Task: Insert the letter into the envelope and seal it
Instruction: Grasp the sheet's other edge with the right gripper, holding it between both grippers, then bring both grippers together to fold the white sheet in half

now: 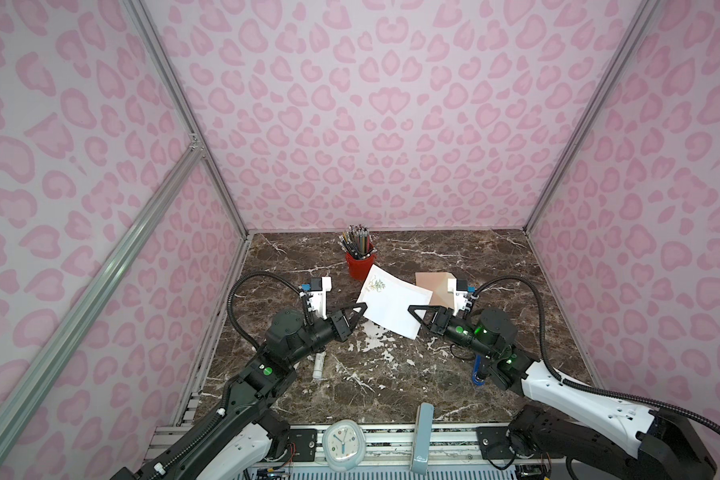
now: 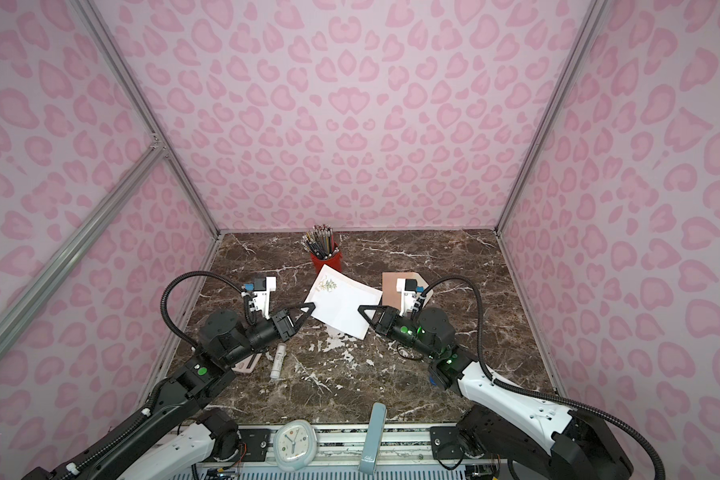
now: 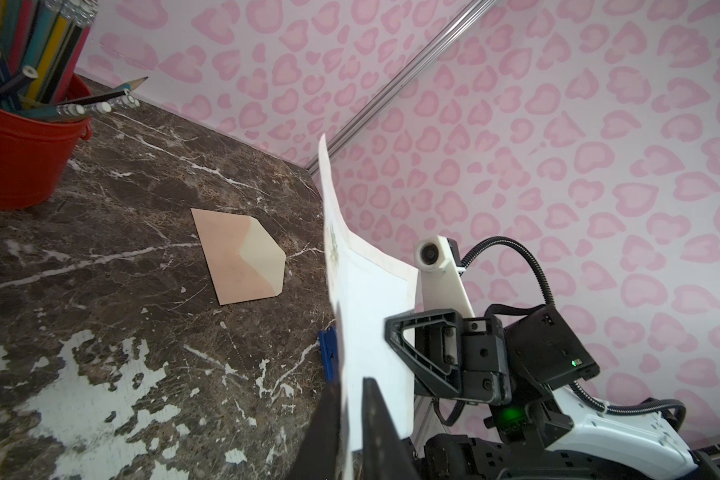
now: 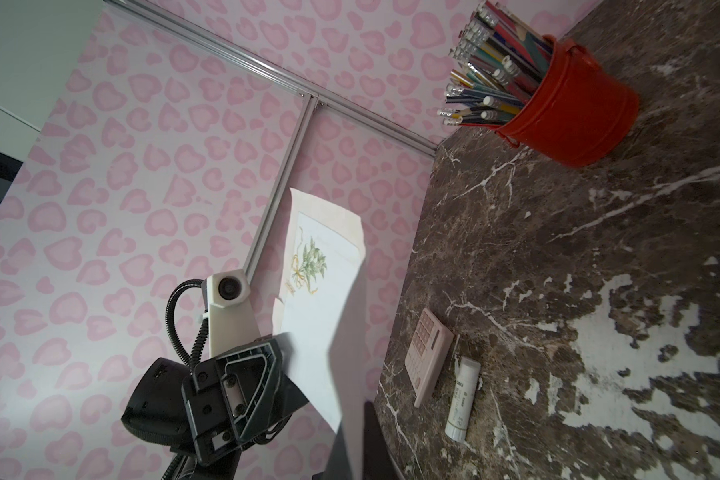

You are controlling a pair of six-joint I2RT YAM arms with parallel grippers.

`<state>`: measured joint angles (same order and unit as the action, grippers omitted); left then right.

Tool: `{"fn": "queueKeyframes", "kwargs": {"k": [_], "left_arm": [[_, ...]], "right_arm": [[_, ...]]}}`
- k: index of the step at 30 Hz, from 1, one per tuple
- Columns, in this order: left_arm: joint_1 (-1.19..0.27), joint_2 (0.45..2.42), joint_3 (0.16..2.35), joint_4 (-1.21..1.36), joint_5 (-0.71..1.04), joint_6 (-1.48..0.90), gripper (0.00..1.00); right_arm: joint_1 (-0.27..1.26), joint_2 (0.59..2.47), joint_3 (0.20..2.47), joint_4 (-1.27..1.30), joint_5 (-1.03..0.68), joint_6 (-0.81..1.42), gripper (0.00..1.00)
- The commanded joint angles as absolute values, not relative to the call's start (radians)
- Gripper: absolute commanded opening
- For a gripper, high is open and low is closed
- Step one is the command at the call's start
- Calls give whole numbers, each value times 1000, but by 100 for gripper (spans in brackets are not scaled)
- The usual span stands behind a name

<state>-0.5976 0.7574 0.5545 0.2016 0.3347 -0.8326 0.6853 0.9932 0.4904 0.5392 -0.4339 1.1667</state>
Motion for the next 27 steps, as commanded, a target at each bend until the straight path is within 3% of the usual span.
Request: {"fn": "queueKeyframes", "kwargs": {"k": [1,5,8,17,27], "left_arm": [[-593,725,573,144,333,-793,31],[-543,668,601,50,307,-759,62],[-494,651,642,-42,299,-720,71],[-354,676,646,-134,343,-655,68],[-335,840,559,71,524,-704,65]], "right_arm": [[687,953,527,441,-438,1081,0],[673,876,572,262,-428,976,0],[649,842,619,124,-440,901,0],[611,798,744,-111,-524,758,0],[626,816,831,-147,-635,755,0]]}}
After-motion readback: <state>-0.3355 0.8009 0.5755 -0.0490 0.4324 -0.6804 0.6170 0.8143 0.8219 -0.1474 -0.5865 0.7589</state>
